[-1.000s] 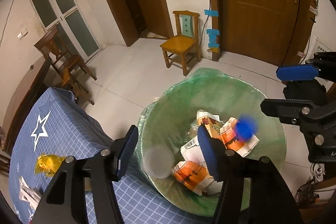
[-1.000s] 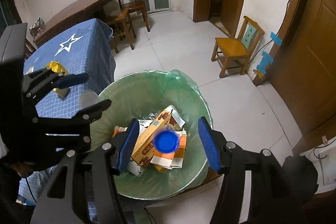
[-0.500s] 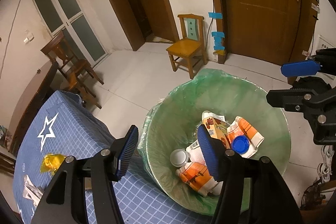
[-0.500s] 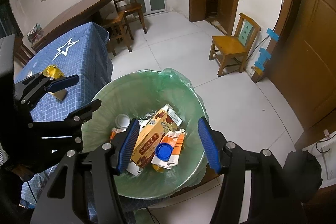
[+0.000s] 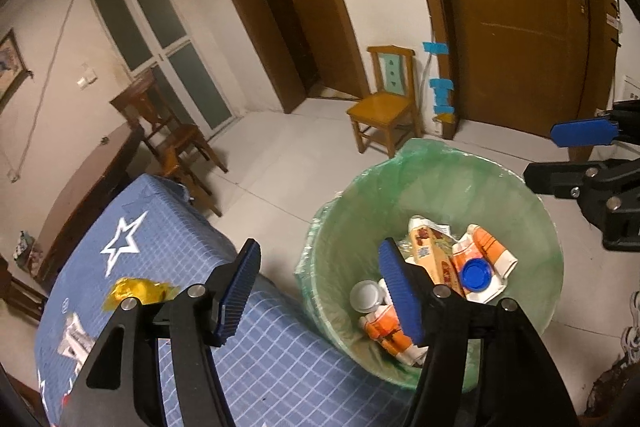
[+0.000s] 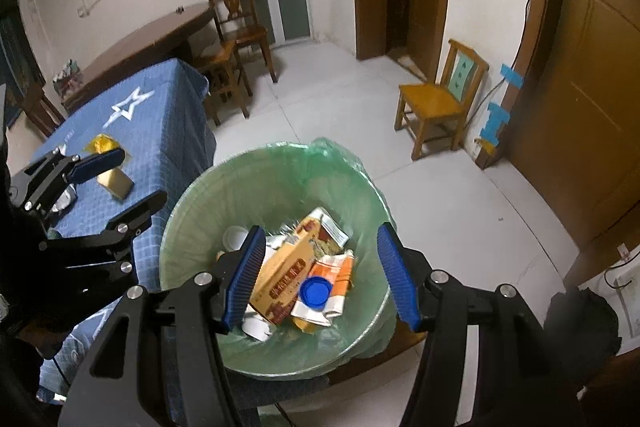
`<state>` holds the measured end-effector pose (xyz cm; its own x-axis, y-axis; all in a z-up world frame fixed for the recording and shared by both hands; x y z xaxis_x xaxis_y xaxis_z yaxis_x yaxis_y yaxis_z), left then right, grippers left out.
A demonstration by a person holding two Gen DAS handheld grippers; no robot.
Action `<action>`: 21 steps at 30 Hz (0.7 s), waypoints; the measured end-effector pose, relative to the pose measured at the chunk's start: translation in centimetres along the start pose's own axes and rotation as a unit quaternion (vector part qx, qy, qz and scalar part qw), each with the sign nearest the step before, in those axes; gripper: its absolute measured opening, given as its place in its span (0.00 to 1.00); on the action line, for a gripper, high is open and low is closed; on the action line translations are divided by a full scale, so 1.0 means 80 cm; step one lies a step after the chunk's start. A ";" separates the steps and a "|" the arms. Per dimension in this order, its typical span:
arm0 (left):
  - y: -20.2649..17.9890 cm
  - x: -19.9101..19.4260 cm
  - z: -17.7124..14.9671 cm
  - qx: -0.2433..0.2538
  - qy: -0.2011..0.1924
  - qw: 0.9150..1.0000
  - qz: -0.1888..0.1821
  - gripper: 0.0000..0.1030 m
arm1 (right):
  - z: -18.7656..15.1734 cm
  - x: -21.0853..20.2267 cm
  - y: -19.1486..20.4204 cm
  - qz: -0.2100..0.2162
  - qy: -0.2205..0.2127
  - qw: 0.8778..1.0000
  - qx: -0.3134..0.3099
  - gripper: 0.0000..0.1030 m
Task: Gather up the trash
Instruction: 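Swing both open tools back toward the table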
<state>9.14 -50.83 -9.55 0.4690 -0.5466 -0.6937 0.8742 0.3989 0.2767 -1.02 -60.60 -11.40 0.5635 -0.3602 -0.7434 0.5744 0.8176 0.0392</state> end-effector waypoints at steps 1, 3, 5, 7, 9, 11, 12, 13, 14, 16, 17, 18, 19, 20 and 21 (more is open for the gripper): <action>0.002 -0.004 -0.003 -0.001 -0.004 1.000 0.006 0.63 | -0.001 -0.004 0.002 0.002 -0.008 1.000 0.002 0.54; 0.006 -0.012 -0.007 -0.006 -0.009 1.000 0.015 0.63 | -0.002 -0.008 0.006 0.000 -0.021 1.000 0.001 0.54; 0.011 -0.021 -0.013 -0.011 -0.015 1.000 0.024 0.63 | -0.003 -0.014 0.013 -0.005 -0.037 0.999 -0.004 0.54; 0.016 -0.027 -0.018 -0.015 -0.018 0.999 0.031 0.64 | -0.004 -0.021 0.022 -0.009 -0.053 0.999 -0.010 0.54; 0.022 -0.034 -0.026 -0.018 -0.020 0.999 0.042 0.64 | -0.004 -0.028 0.029 -0.010 -0.067 0.998 -0.011 0.54; 0.028 -0.042 -0.035 -0.024 -0.018 0.998 0.051 0.65 | -0.005 -0.035 0.036 -0.012 -0.082 0.997 -0.012 0.54; 0.032 -0.046 -0.040 -0.029 -0.017 0.998 0.053 0.66 | -0.006 -0.038 0.040 -0.012 -0.087 0.996 -0.013 0.54; 0.035 -0.050 -0.046 -0.033 -0.016 0.998 0.054 0.67 | -0.007 -0.041 0.046 -0.013 -0.095 0.995 -0.015 0.54; 0.041 -0.058 -0.056 -0.040 -0.016 0.998 0.054 0.67 | -0.009 -0.043 0.050 -0.014 -0.099 0.995 -0.016 0.54; 0.052 -0.072 -0.072 -0.048 -0.017 0.997 0.059 0.69 | -0.013 -0.048 0.063 -0.012 -0.114 0.993 -0.021 0.54; 0.055 -0.076 -0.077 -0.052 -0.017 0.997 0.063 0.69 | -0.014 -0.050 0.067 -0.012 -0.119 0.993 -0.023 0.54; 0.062 -0.084 -0.088 -0.058 -0.017 0.996 0.066 0.69 | -0.016 -0.053 0.074 -0.013 -0.126 0.992 -0.024 0.54; 0.066 -0.090 -0.097 -0.063 -0.016 0.996 0.068 0.70 | -0.018 -0.055 0.080 -0.012 -0.134 0.991 -0.024 0.55; 0.074 -0.098 -0.109 -0.071 -0.014 0.995 0.071 0.70 | -0.019 -0.057 0.086 -0.009 -0.138 0.990 -0.024 0.56; 0.080 -0.103 -0.116 -0.076 -0.013 0.994 0.072 0.71 | -0.021 -0.059 0.094 -0.003 -0.144 0.989 -0.023 0.57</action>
Point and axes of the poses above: each gripper's, at about its wrist camera, not at the fingertips, and x roughly the way its jaws point, y to its left, z to its top, the point moved 4 cm from there along x, roughly the way its jaws point, and after that the axes turned 5 degrees about -z, right-handed, at the moved point
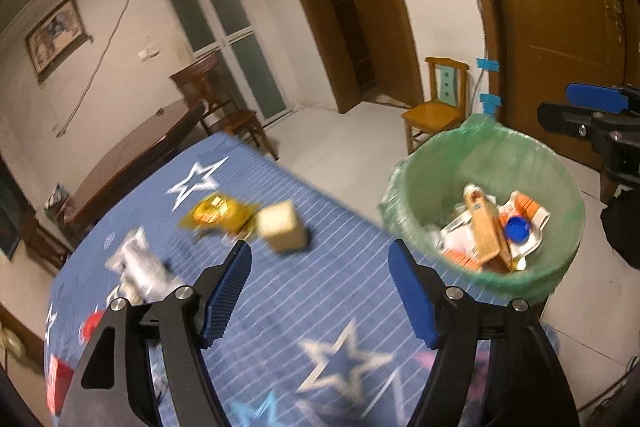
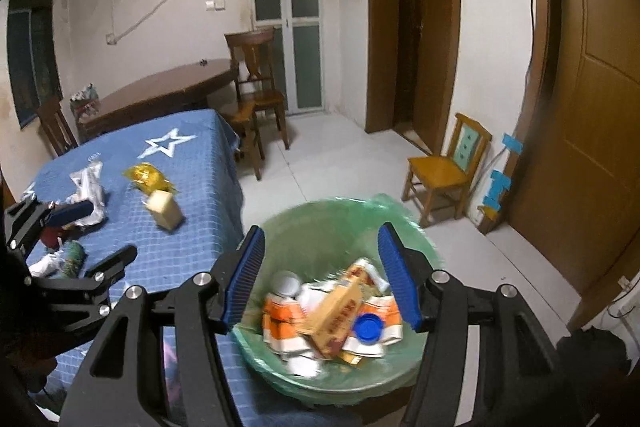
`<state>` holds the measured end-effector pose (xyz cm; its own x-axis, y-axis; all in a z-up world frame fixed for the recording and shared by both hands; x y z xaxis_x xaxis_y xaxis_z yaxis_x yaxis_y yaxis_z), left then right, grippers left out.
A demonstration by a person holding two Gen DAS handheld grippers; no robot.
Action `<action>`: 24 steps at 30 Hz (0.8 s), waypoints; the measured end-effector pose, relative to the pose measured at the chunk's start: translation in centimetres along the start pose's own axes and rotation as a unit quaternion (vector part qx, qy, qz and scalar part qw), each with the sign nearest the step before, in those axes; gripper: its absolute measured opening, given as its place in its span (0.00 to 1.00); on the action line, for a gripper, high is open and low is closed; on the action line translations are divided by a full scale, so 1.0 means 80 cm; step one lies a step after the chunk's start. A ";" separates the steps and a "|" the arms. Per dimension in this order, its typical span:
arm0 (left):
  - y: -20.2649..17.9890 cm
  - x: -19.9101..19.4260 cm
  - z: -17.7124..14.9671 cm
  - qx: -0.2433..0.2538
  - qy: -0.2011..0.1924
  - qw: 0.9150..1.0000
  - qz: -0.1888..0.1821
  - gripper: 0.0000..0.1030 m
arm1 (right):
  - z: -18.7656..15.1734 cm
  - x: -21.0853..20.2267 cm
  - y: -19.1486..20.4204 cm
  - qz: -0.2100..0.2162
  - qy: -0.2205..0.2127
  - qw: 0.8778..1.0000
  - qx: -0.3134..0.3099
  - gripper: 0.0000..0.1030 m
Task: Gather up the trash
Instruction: 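Swing both open tools back toward the table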
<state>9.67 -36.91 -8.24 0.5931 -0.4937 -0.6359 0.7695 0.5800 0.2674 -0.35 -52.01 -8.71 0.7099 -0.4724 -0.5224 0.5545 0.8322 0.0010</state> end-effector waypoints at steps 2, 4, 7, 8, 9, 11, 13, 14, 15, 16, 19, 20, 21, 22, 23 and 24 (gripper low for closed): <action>0.020 -0.012 -0.019 -0.011 0.003 1.000 0.007 0.71 | -0.001 -0.003 0.016 0.012 -0.006 1.000 0.001 0.58; 0.044 -0.023 -0.038 -0.027 0.007 1.000 0.013 0.71 | -0.006 -0.004 0.041 0.030 -0.008 0.999 -0.006 0.59; 0.088 -0.044 -0.076 -0.062 0.016 0.998 0.020 0.72 | -0.013 -0.003 0.078 0.052 -0.004 0.998 -0.020 0.60; 0.104 -0.051 -0.090 -0.075 0.021 0.997 0.020 0.72 | -0.018 -0.001 0.094 0.065 0.001 0.998 -0.025 0.61; 0.121 -0.058 -0.104 -0.089 0.026 0.996 0.019 0.72 | -0.021 0.002 0.107 0.076 0.007 0.997 -0.030 0.62; 0.149 -0.068 -0.127 -0.112 0.033 0.993 0.020 0.72 | -0.027 0.008 0.133 0.096 0.020 0.994 -0.043 0.62; 0.192 -0.084 -0.158 -0.137 0.041 0.989 0.028 0.72 | -0.028 0.014 0.158 0.110 0.028 0.992 -0.058 0.62; 0.213 -0.090 -0.173 -0.147 0.045 0.988 0.034 0.72 | -0.028 0.018 0.174 0.121 0.031 0.990 -0.067 0.62; 0.228 -0.095 -0.183 -0.151 0.047 0.987 0.037 0.72 | -0.026 0.021 0.189 0.132 0.033 0.988 -0.077 0.62; 0.246 -0.099 -0.197 -0.153 0.050 0.986 0.040 0.72 | -0.023 0.025 0.204 0.143 0.035 0.986 -0.084 0.62; 0.285 -0.102 -0.226 -0.140 0.061 0.988 0.030 0.72 | -0.016 0.036 0.245 0.175 0.043 0.978 -0.102 0.63; 0.298 -0.101 -0.235 -0.132 0.058 0.989 0.021 0.72 | -0.011 0.044 0.262 0.188 0.047 0.975 -0.110 0.64; 0.305 -0.099 -0.240 -0.128 0.059 0.990 0.009 0.72 | -0.008 0.051 0.275 0.198 0.052 0.972 -0.116 0.67; 0.311 -0.096 -0.245 -0.124 0.060 0.990 -0.001 0.72 | -0.005 0.058 0.289 0.208 0.058 0.969 -0.123 0.68; 0.319 -0.091 -0.248 -0.118 0.060 0.991 -0.006 0.72 | -0.001 0.069 0.307 0.214 0.060 0.966 -0.130 0.70; 0.323 -0.086 -0.248 -0.112 0.059 0.992 -0.013 0.71 | 0.004 0.078 0.322 0.221 0.061 0.964 -0.135 0.71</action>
Point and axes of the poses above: each gripper's, at about its wrist camera, not at the fingertips, and x roughly the way its jaws point, y to its left, z to its top, the point moved 4 cm from there along x, roughly the way its jaws point, and after that the axes turned 5 degrees about -z, right-handed, at the moved point
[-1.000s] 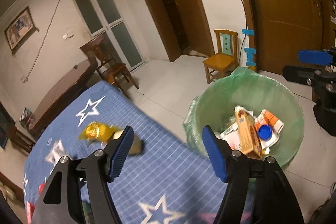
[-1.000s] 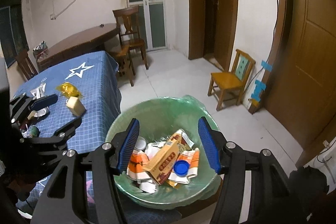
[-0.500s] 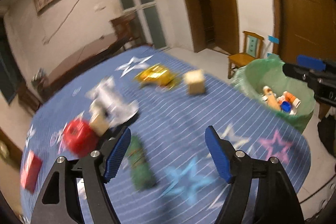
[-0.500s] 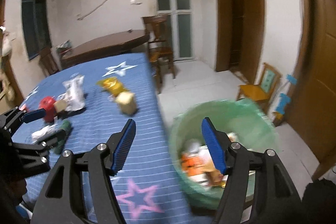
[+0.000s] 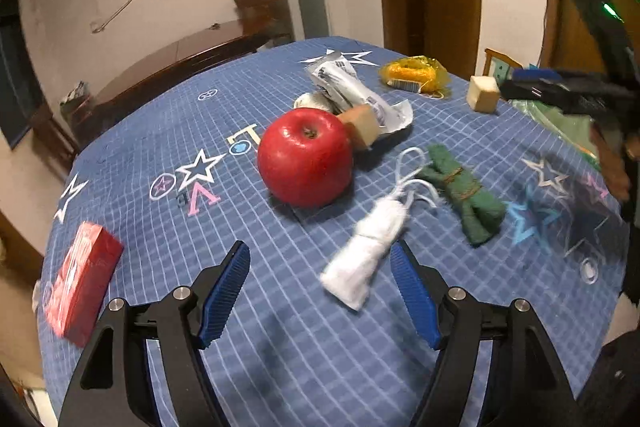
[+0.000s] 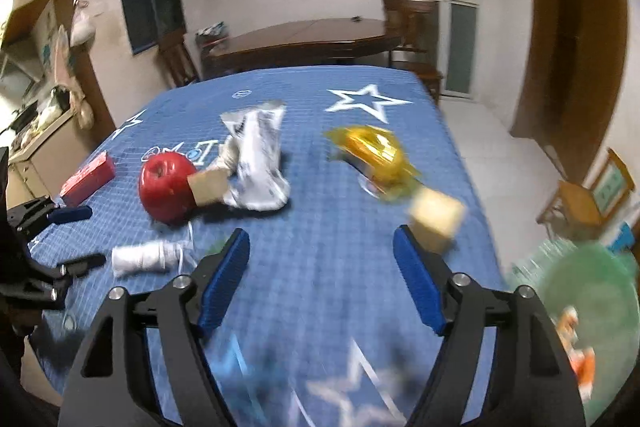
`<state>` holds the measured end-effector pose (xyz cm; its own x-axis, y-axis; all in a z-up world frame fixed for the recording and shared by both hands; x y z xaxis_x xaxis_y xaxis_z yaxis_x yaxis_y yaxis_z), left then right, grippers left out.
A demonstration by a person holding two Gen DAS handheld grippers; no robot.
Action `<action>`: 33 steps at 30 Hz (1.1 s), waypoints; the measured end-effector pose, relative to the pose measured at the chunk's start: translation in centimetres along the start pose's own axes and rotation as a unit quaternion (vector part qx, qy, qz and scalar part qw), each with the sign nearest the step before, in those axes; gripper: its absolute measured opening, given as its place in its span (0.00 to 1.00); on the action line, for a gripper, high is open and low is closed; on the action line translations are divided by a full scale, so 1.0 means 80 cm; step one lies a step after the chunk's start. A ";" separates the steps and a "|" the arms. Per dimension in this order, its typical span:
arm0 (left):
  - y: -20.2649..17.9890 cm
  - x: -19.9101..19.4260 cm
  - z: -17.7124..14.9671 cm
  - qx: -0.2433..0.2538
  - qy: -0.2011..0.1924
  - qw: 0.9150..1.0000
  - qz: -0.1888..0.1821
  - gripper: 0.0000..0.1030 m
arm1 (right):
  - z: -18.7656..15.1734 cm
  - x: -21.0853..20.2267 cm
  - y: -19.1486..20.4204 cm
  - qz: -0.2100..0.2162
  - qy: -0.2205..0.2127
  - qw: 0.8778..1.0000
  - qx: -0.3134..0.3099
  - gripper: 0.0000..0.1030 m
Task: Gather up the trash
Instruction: 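Swing both open tools back toward the table, then grasp the white cloth bag with left tool while right tool grasps white sachet packet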
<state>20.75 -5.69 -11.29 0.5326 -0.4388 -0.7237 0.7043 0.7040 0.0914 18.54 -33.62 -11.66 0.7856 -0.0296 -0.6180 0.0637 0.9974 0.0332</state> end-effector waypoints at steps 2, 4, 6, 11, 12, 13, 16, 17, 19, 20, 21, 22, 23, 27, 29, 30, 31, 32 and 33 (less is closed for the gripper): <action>0.000 0.009 0.005 0.014 0.000 1.000 -0.020 0.70 | 0.018 0.031 0.016 0.028 0.015 0.999 -0.008 0.74; -0.002 0.017 0.008 0.039 -0.002 0.998 -0.039 0.70 | 0.029 0.057 0.028 0.042 0.036 0.998 -0.017 0.74; -0.009 0.020 0.009 0.064 -0.012 0.996 -0.054 0.69 | 0.043 0.087 0.038 0.043 0.055 0.997 -0.031 0.74; -0.018 0.035 0.006 0.106 -0.002 0.990 -0.098 0.67 | 0.064 0.138 0.047 0.061 0.098 0.992 -0.043 0.74; -0.022 0.040 0.005 0.112 0.004 0.988 -0.103 0.65 | 0.065 0.141 0.044 0.057 0.099 0.992 -0.044 0.74; -0.024 0.045 0.004 0.117 0.008 0.988 -0.105 0.64 | 0.066 0.146 0.043 0.055 0.103 0.992 -0.046 0.74; -0.030 0.060 0.001 0.118 0.023 0.986 -0.112 0.57 | 0.069 0.161 0.045 0.076 0.114 0.990 -0.039 0.73; -0.029 0.065 0.001 0.114 0.027 0.986 -0.115 0.56 | 0.071 0.165 0.046 0.089 0.120 0.988 -0.036 0.71; -0.027 0.068 0.003 0.103 0.028 0.987 -0.124 0.54 | 0.073 0.172 0.051 0.102 0.127 0.986 -0.032 0.70; -0.027 0.070 0.004 0.100 0.026 0.987 -0.123 0.53 | 0.074 0.175 0.052 0.108 0.131 0.985 -0.027 0.69; -0.027 0.072 0.005 0.098 0.027 0.987 -0.123 0.52 | 0.074 0.178 0.052 0.114 0.136 0.984 -0.020 0.67; -0.028 0.074 0.005 0.098 0.030 0.987 -0.124 0.51 | 0.074 0.180 0.052 0.122 0.141 0.982 -0.012 0.66; -0.028 0.076 0.006 0.096 0.031 0.987 -0.126 0.51 | 0.073 0.182 0.051 0.140 0.147 0.979 0.007 0.66; -0.033 0.079 0.009 0.091 0.032 0.987 -0.127 0.45 | 0.068 0.189 0.054 0.145 0.163 0.976 0.027 0.65; -0.035 0.080 0.011 0.088 0.032 0.987 -0.130 0.42 | 0.065 0.189 0.052 0.140 0.161 0.976 0.030 0.62; -0.034 0.081 0.011 0.087 0.033 0.987 -0.131 0.40 | 0.064 0.188 0.051 0.140 0.160 0.977 0.031 0.60; -0.034 0.081 0.012 0.086 0.033 0.987 -0.134 0.35 | 0.063 0.188 0.050 0.137 0.160 0.977 0.033 0.59; -0.036 0.081 0.011 0.086 0.032 0.986 -0.136 0.33 | 0.063 0.187 0.049 0.134 0.159 0.978 0.032 0.56; -0.033 0.084 0.012 0.086 0.032 0.986 -0.136 0.30 | 0.062 0.187 0.048 0.131 0.158 0.978 0.033 0.53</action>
Point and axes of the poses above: each gripper's, at about its wrist camera, not at the fingertips, and x roughly the way its jaws point, y to its left, z to its top, the point moved 4 cm from there along x, roughly the way its jaws point, and after that the axes turned 5 degrees about -z, right-handed, at the moved point
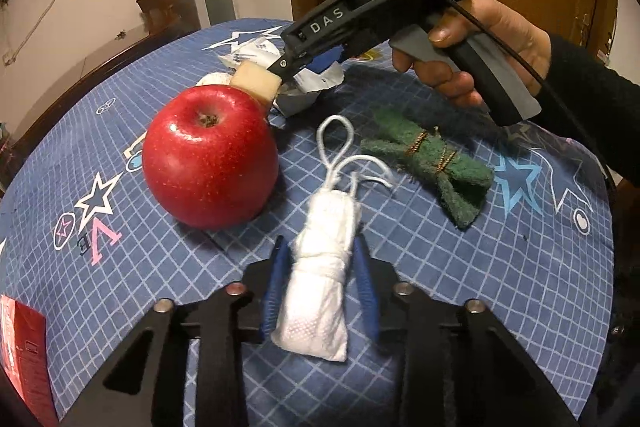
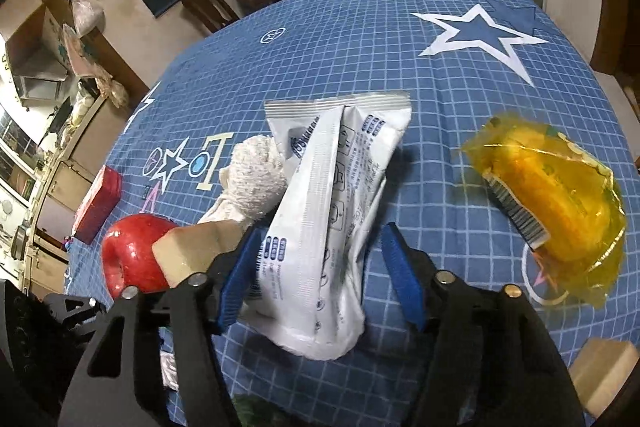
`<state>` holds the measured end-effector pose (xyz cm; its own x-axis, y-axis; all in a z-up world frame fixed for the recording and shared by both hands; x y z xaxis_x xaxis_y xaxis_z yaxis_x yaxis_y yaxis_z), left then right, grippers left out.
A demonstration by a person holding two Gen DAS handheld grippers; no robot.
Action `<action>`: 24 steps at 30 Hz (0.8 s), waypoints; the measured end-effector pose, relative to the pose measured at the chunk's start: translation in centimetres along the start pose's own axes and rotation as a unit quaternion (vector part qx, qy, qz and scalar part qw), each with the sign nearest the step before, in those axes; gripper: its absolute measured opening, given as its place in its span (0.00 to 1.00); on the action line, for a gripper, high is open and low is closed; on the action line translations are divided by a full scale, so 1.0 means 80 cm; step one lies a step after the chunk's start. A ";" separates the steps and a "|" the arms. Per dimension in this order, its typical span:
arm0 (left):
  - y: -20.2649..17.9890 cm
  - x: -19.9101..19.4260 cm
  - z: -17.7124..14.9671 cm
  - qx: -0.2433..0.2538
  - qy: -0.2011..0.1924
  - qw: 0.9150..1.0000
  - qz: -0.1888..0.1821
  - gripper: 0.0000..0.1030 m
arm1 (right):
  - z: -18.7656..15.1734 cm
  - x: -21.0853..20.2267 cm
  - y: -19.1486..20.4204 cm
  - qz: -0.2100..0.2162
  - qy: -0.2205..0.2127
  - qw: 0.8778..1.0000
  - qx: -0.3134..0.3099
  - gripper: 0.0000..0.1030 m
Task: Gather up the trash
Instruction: 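Grasp the white cloth bag with left tool while right tool grasps white sachet packet, then lift the cloth bag with left tool while right tool lifts the sachet toward the bin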
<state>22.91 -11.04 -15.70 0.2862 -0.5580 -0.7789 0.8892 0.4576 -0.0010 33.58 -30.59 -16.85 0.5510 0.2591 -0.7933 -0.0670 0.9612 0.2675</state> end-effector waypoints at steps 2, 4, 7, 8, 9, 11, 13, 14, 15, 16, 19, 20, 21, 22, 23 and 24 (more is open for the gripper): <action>-0.002 0.001 -0.001 0.002 0.000 1.000 0.005 0.29 | -0.002 -0.001 -0.003 -0.002 -0.002 1.000 0.002 0.45; -0.005 0.000 -0.001 0.004 -0.001 1.000 0.012 0.28 | -0.004 -0.002 -0.004 -0.005 -0.007 1.000 0.006 0.41; -0.011 -0.001 -0.004 0.000 0.000 1.000 0.026 0.28 | -0.004 -0.018 -0.008 -0.010 -0.027 1.000 0.011 0.35; -0.013 -0.002 -0.006 -0.003 0.001 0.999 0.033 0.28 | -0.003 -0.028 -0.007 -0.012 -0.039 0.999 0.010 0.35; -0.015 -0.005 -0.009 -0.006 0.001 0.999 0.039 0.28 | -0.002 -0.036 -0.007 -0.013 -0.049 0.999 0.009 0.35; -0.016 -0.018 -0.013 -0.019 -0.003 0.998 0.055 0.28 | -0.001 -0.066 -0.006 -0.023 -0.077 0.997 0.005 0.34; -0.015 -0.036 -0.016 -0.038 -0.013 0.997 0.067 0.28 | -0.004 -0.099 -0.002 -0.030 -0.102 0.994 0.000 0.34; -0.015 -0.048 -0.019 -0.049 -0.020 0.996 0.078 0.28 | -0.011 -0.118 0.001 -0.032 -0.116 0.993 -0.003 0.34; -0.016 -0.059 -0.023 -0.057 -0.027 0.994 0.090 0.28 | -0.018 -0.135 0.007 -0.039 -0.128 0.991 -0.008 0.34; -0.018 -0.066 -0.026 -0.063 -0.031 0.993 0.100 0.28 | -0.026 -0.148 0.013 -0.047 -0.138 0.989 -0.012 0.34; -0.032 -0.084 -0.048 -0.104 -0.035 0.987 0.116 0.28 | -0.086 -0.195 0.023 -0.046 -0.163 0.986 -0.012 0.34; -0.039 -0.086 -0.058 -0.113 -0.032 0.984 0.132 0.28 | -0.101 -0.200 0.023 -0.051 -0.164 0.985 -0.010 0.34; -0.041 -0.086 -0.063 -0.118 -0.027 0.982 0.147 0.28 | -0.123 -0.205 0.021 -0.059 -0.166 0.984 -0.006 0.34; -0.043 -0.083 -0.071 -0.127 -0.018 0.978 0.165 0.28 | -0.142 -0.207 0.017 -0.067 -0.169 0.983 0.003 0.34; -0.040 -0.080 -0.073 -0.137 -0.014 0.976 0.166 0.28 | -0.154 -0.206 0.014 -0.072 -0.171 0.983 0.011 0.34; -0.034 -0.077 -0.078 -0.154 -0.009 0.975 0.163 0.28 | -0.168 -0.200 0.008 -0.069 -0.168 0.983 0.024 0.34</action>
<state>16.47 -4.55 -14.82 0.5440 -0.3597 -0.7581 0.6023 0.7964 0.0543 13.55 -32.85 -11.35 0.7967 0.0727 -0.6000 0.0628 0.9774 0.2018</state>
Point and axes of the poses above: each gripper's, at about its wrist camera, not at the fingertips, and x roughly the way its jaws point, y to its left, z to its top, the point moved 4 cm from there along x, roughly the way its jaws point, and after that the axes turned 5 degrees about -z, right-handed, at the moved point
